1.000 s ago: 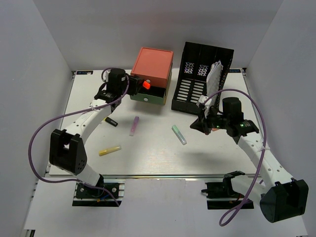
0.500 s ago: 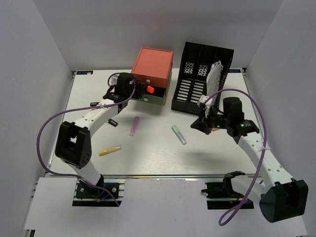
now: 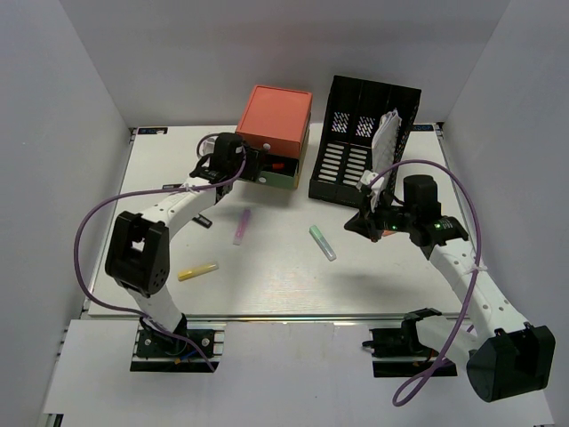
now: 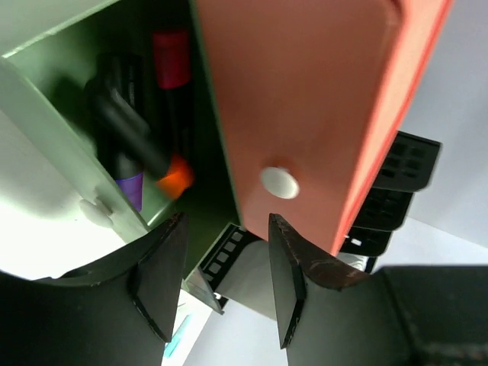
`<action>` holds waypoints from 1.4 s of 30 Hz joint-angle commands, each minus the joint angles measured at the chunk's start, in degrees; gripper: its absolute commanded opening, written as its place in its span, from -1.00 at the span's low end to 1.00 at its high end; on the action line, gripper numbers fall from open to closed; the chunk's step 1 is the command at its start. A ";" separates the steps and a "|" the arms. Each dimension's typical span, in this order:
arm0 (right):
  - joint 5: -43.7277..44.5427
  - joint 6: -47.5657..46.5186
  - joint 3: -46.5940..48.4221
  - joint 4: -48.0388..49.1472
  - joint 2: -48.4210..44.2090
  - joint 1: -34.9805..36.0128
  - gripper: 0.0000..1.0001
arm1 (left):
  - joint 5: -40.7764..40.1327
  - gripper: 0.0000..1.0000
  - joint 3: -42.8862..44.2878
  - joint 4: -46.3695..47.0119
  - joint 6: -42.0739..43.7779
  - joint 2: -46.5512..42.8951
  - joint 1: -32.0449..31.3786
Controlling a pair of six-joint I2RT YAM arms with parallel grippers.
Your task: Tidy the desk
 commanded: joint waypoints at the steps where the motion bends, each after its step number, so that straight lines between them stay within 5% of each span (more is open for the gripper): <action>1: -1.53 -0.44 -0.31 1.40 -0.87 -0.42 -1.00 | 1.64 0.13 2.06 0.72 0.03 -0.63 -0.14; 6: -1.88 -0.79 -0.39 1.32 -0.78 -0.59 -1.00 | 4.45 0.12 0.93 2.82 0.38 -3.00 -0.14; 9: -2.85 -2.28 -0.40 0.44 -0.78 -0.68 -1.00 | 5.51 -0.07 -0.13 3.97 3.88 -6.77 -0.14; 10: -3.72 -3.07 -0.31 0.18 -0.87 -0.94 -1.00 | 6.21 -0.18 -0.48 4.06 7.03 -8.18 -0.14; 12: -4.69 -5.88 -0.31 -1.14 -1.30 -0.94 -0.94 | 8.39 -0.79 -2.49 3.71 10.30 -10.90 0.66; 13: -5.39 -6.85 -0.39 -1.58 -1.48 -0.86 -0.86 | 9.72 -1.00 -3.98 3.79 13.71 -14.57 1.18; 14: -5.49 -7.55 -0.48 -1.85 -2.09 -0.86 -0.44 | 10.43 -1.00 -5.74 3.97 15.91 -16.52 1.79; 17: -5.49 -8.44 -1.62 -0.97 -3.76 -0.77 0.24 | 11.06 -1.00 -12.86 1.54 24.97 -24.70 3.11; 19: -4.79 -7.48 -2.85 0.95 -5.16 -0.68 0.34 | 8.26 -1.00 -14.71 -6.95 31.10 -29.00 4.78; 21: -3.65 -6.51 -3.47 2.63 -5.61 -0.86 0.35 | 5.18 -0.40 -14.11 -13.49 34.73 -29.99 6.44; 24: -2.86 -5.19 -3.47 3.25 -5.17 -0.77 0.23 | 2.80 -0.03 -12.79 -22.38 41.33 -28.85 8.64; 28: -2.41 -4.66 -3.12 3.25 -3.77 -0.94 -0.03 | 4.62 0.11 -14.01 -25.92 44.59 -24.90 15.66; 33: -0.66 -3.61 -3.21 3.95 -4.20 -1.56 -0.05 | 11.66 0.26 -14.99 -25.65 46.25 -16.47 21.48; 42: -0.13 -3.34 -3.30 4.39 -4.12 -1.47 -0.02 | 2.09 0.32 -4.63 -32.15 49.42 -5.74 23.95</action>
